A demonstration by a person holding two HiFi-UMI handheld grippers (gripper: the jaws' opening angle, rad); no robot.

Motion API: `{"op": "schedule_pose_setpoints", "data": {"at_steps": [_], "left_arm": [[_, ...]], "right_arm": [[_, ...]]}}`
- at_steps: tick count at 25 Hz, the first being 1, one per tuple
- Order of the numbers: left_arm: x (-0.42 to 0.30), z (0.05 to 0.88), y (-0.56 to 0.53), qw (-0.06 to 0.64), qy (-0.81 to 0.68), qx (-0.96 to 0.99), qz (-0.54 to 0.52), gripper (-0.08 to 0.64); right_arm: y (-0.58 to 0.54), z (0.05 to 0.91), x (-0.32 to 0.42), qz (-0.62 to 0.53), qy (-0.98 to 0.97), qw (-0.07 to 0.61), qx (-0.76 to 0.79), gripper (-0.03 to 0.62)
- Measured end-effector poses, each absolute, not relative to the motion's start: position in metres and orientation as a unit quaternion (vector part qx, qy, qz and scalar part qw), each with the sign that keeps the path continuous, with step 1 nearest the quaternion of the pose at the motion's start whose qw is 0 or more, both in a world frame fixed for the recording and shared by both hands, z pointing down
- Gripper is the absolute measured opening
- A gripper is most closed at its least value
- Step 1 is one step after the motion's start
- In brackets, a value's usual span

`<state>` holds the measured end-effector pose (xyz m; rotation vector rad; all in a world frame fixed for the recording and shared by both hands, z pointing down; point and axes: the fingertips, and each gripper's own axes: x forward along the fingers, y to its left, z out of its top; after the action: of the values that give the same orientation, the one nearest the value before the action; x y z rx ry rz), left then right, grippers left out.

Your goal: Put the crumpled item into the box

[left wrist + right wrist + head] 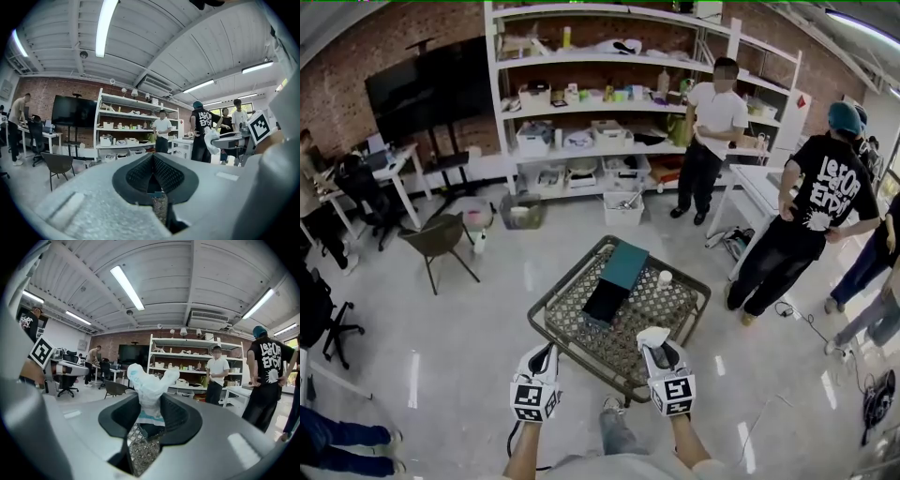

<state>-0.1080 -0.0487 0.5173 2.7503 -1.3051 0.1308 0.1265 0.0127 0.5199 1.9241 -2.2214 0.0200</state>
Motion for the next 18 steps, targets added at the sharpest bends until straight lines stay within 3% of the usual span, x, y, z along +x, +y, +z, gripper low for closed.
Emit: {"op": "schedule_pose_setpoints", "data": {"at_steps": [18], "left_arm": [[-0.034, 0.493, -0.217, 0.033, -0.436, 0.898, 0.048, 0.005]], "right_arm": [[-0.165, 0.501, 0.194, -0.001, -0.767, 0.082, 0.637, 0.129]]}}
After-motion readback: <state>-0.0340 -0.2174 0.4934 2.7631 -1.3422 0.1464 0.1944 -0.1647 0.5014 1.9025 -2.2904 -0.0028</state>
